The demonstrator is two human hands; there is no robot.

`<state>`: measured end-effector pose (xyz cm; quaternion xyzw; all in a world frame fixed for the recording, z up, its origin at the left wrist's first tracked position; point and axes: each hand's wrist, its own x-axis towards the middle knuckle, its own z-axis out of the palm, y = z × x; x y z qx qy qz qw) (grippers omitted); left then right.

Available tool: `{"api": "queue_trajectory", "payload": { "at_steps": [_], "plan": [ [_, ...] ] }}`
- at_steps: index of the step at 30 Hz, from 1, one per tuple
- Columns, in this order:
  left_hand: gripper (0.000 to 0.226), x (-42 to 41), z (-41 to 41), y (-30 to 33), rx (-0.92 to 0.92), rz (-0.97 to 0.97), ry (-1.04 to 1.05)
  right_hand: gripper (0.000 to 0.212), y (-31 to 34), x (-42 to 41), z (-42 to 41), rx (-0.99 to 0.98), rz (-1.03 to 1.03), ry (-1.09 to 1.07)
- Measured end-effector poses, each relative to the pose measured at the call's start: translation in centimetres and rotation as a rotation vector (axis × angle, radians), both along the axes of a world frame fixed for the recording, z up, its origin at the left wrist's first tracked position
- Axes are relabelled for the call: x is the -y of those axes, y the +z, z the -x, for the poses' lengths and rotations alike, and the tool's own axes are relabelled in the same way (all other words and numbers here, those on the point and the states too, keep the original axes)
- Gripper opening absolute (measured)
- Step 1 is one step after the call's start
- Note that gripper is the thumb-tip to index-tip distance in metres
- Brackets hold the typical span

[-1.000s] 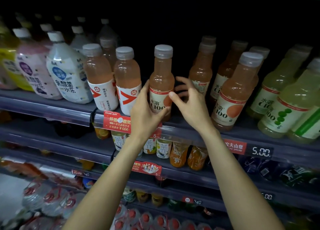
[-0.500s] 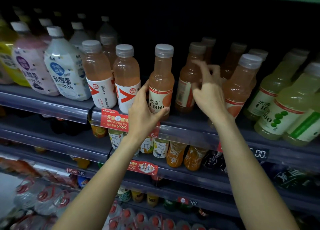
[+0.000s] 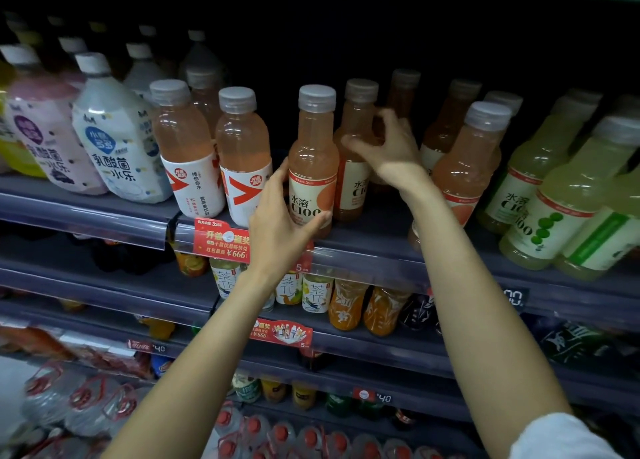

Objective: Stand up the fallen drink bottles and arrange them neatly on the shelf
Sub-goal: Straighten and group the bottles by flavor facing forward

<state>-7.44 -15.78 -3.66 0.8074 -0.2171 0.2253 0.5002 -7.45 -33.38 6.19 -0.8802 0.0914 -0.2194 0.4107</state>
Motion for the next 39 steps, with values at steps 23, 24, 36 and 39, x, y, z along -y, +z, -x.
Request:
{"api": "queue_trajectory", "payload": {
  "at_steps": [23, 24, 36, 39],
  "plan": [
    [0.088, 0.3, 0.9, 0.7, 0.005, -0.023, 0.067, 0.035, 0.4, -2.1, -3.0, 0.150, -0.110, 0.079],
    [0.088, 0.4, 0.9, 0.7, 0.006, -0.019, 0.074, 0.035, 0.4, -2.1, -3.1, 0.152, -0.116, 0.078],
    [0.089, 0.1, 0.9, 0.6, 0.010, -0.024, 0.073, 0.034, 0.0, -1.8, -3.6, 0.161, -0.151, 0.154],
    [0.090, 0.0, 0.6, 0.4, 0.014, -0.023, 0.061, 0.033, -0.2, -1.7, -3.8, 0.158, -0.176, 0.154]
  ]
}}
